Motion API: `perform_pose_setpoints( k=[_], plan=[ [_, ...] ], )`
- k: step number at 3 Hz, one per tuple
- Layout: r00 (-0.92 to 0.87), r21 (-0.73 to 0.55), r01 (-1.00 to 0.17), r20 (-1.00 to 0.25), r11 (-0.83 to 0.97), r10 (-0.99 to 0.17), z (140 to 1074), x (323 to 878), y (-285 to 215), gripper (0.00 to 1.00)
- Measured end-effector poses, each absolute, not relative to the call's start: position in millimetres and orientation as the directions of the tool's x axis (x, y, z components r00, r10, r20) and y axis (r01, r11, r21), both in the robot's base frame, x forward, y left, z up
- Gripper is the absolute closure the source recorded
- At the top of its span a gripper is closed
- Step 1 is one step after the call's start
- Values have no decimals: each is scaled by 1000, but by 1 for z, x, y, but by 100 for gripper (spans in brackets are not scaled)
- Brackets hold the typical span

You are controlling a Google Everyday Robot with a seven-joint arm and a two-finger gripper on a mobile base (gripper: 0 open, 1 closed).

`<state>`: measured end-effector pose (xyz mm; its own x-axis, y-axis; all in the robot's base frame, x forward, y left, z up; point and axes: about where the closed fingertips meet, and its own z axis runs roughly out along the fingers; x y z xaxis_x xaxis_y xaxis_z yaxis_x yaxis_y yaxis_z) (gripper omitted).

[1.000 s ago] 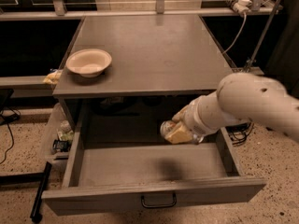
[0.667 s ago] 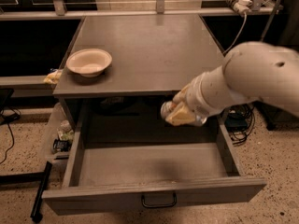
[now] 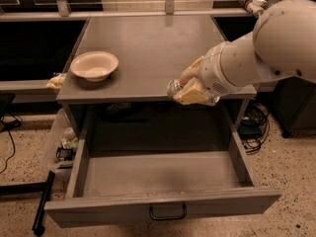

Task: Pick 7up can from top drawer and place on counter

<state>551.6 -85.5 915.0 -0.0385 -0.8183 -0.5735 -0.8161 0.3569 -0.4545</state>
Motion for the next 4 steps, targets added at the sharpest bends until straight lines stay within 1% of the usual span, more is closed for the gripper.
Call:
perform_pose_setpoints(
  k=[1,2,3,4],
  plan=[
    [3,-491,-787,-608,373,-794,918,578,-81,100],
    [72,-531,-751,-655,391,-752,924,618,-68,100],
    [149,-538,-720,-737,439,-660,920,698,-47,100],
    [150,-480,-728,-808,489,-570,884,761,-36,100]
  ],
)
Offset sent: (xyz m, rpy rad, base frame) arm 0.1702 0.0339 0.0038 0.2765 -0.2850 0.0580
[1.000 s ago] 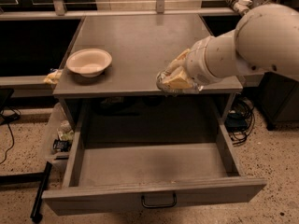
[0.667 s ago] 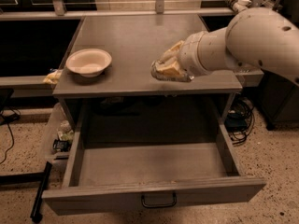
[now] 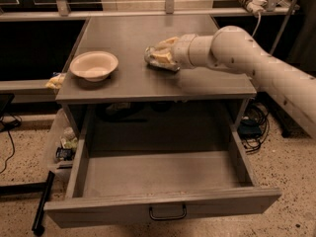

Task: Pick 7up can from top drawer and place on counter

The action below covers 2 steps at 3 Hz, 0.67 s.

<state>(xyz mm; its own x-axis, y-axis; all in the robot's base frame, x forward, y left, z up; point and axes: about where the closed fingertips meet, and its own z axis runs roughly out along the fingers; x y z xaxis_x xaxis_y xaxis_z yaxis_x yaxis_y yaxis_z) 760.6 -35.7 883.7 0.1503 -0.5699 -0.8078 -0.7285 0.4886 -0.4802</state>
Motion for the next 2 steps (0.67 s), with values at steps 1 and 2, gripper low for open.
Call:
perform_pose_setpoints(
  k=[1,2],
  plan=[
    [145,-472,-729,-814,495,-563,882,767,-38,83],
    [145,-472,-729,-814,495,-563,882,767,-37,58]
  ],
)
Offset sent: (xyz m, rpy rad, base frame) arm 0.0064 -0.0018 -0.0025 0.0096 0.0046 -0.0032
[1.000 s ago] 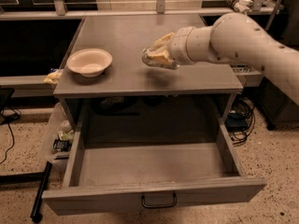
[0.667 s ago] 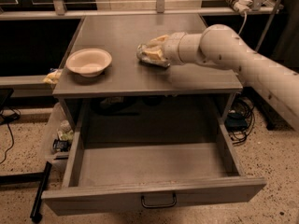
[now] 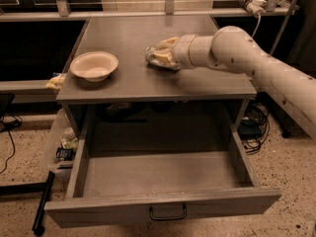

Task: Pick 7up can from top drawer and place on counter

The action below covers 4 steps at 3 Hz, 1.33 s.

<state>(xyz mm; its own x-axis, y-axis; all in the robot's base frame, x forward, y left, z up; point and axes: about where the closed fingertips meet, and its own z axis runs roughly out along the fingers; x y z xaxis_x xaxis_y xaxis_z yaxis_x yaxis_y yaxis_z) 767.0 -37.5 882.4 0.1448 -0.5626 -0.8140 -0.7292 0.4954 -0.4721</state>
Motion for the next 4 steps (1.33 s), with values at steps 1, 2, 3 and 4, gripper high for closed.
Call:
perform_pose_setpoints(
  k=[1,2,3,4],
  plan=[
    [145,-472,-729,-814,495,-563,882,767,-37,35],
    [145,-472,-729,-814,495,-563,882,767,-37,11],
    [145,-472,-729,-814,495,-563,882,767,-37,0],
    [145,-472,-729,-814,495,-563,882,767,-37,0]
  ],
)
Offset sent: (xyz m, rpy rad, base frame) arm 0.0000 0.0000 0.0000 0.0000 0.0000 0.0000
